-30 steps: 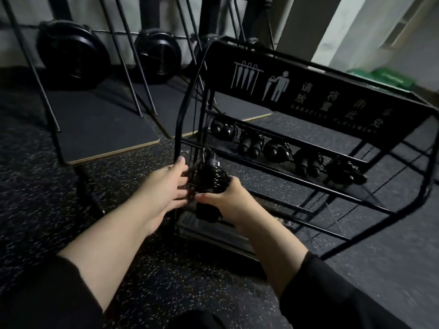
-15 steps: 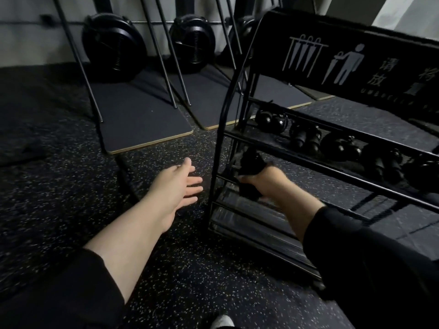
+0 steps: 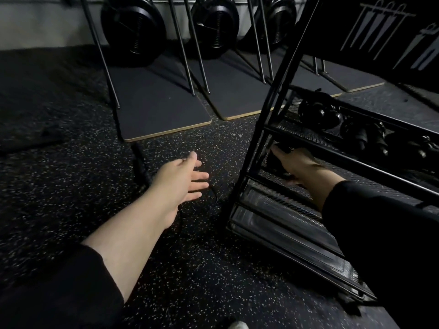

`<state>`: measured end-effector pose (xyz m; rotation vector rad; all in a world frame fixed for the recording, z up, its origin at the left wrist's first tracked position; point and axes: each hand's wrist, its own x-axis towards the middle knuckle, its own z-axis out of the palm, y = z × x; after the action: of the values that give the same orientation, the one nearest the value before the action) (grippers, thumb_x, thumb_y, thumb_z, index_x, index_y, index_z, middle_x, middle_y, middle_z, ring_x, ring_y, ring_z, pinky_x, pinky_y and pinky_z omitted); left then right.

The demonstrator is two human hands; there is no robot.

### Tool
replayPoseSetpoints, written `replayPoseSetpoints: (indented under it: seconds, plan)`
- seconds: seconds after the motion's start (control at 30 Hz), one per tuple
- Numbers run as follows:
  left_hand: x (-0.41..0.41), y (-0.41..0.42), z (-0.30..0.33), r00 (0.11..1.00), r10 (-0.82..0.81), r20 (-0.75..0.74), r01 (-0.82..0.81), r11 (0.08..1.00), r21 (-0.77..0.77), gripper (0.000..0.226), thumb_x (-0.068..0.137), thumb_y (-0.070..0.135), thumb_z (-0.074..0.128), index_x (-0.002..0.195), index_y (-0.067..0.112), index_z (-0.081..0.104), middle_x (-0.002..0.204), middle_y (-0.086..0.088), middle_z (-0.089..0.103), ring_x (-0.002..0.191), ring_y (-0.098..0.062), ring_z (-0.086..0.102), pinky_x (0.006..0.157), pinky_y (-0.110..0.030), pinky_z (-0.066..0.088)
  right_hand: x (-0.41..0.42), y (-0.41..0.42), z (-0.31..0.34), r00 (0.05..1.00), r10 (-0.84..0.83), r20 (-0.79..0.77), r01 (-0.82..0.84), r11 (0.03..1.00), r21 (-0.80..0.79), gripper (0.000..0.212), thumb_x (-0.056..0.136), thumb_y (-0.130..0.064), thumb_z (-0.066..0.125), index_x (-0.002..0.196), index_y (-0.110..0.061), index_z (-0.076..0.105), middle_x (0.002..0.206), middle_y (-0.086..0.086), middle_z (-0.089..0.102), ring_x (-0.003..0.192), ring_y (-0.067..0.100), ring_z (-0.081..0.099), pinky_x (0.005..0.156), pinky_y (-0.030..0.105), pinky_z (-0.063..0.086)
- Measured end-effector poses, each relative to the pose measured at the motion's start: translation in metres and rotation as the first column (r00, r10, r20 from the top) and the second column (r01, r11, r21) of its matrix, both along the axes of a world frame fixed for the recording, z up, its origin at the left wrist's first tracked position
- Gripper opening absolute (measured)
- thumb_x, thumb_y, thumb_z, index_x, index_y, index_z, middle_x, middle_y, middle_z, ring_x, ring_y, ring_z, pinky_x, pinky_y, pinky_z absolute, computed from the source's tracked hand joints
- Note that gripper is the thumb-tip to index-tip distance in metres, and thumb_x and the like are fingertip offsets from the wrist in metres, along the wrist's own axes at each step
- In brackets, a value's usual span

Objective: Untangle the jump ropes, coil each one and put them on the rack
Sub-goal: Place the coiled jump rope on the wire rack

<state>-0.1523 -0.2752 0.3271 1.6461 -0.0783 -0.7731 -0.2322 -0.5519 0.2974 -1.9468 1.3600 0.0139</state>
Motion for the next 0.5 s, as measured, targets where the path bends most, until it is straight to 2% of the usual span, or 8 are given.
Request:
replayPoseSetpoints:
  seconds: [0.07,0.13,0.23,0.33,0.4,0.5]
  plan:
    - [-0.0002,-0.001,-0.0035,1.0,-0.006,-0.007,0.006,1.0,0.002,0.038,0.108,0.047,0.043,0.12,0.018,0.065,0.106,-0.005,0.077,0.095,-0.02,0.076,0.088,-0.041,0.06,-0.0046,-0.0016,-0.0031,0.999,0.01,-0.047,-0.013,0.998,-0.064,0.075,0.091,-0.077,0.048,0.132,-0.014,0.054,0.121,0.011,0.068,0.1,0.037,0.07,0.09,0.05,0.061]
    - [-0.0014,-0.0022,-0.0059,1.0,-0.005,-0.008,0.005,1.0,-0.003,0.037,0.108,0.046,0.044,0.119,0.018,0.065,0.105,-0.005,0.077,0.094,-0.02,0.077,0.088,-0.042,0.06,-0.0076,-0.0014,-0.0054,0.999,0.033,-0.036,-0.037,0.995,-0.091,0.071,0.091,-0.076,0.048,0.134,-0.02,0.051,0.128,0.01,0.066,0.11,0.038,0.067,0.094,0.051,0.058]
    - [-0.0036,-0.0048,-0.0059,1.0,-0.007,-0.012,0.007,1.0,-0.006,0.036,0.108,0.044,0.043,0.118,0.017,0.065,0.105,-0.005,0.077,0.093,-0.021,0.076,0.09,-0.043,0.06,-0.0084,0.0001,-0.0068,0.999,0.035,-0.017,-0.036,0.997,-0.073,0.081,0.091,-0.073,0.053,0.148,-0.015,0.044,0.138,0.011,0.062,0.118,0.038,0.063,0.098,0.052,0.056]
    - [-0.0054,-0.0054,-0.0046,1.0,-0.007,-0.009,0.007,1.0,-0.008,0.035,0.108,0.043,0.043,0.118,0.017,0.065,0.104,-0.006,0.077,0.093,-0.022,0.076,0.09,-0.043,0.06,-0.0076,0.0028,-0.0043,0.998,0.058,0.009,-0.057,0.996,-0.074,0.081,0.094,-0.068,0.055,0.152,-0.014,0.041,0.145,0.01,0.057,0.127,0.037,0.058,0.104,0.05,0.052]
    - [-0.0057,-0.0047,-0.0043,1.0,-0.004,-0.01,0.004,1.0,-0.009,0.035,0.108,0.043,0.043,0.118,0.017,0.065,0.104,-0.006,0.077,0.093,-0.023,0.076,0.089,-0.043,0.061,-0.0057,0.0016,-0.004,0.998,0.057,0.02,-0.056,0.997,-0.056,0.082,0.093,-0.069,0.055,0.151,-0.013,0.043,0.143,0.011,0.059,0.126,0.037,0.058,0.105,0.049,0.051]
    - [-0.0043,-0.0024,-0.0058,1.0,0.003,-0.003,-0.003,1.0,-0.007,0.035,0.108,0.044,0.044,0.117,0.018,0.065,0.103,-0.005,0.078,0.092,-0.022,0.077,0.089,-0.043,0.061,-0.0003,-0.0022,-0.0064,0.997,0.078,0.002,-0.078,0.996,-0.052,0.074,0.095,-0.067,0.054,0.142,-0.01,0.052,0.125,0.011,0.067,0.115,0.036,0.063,0.102,0.048,0.052]
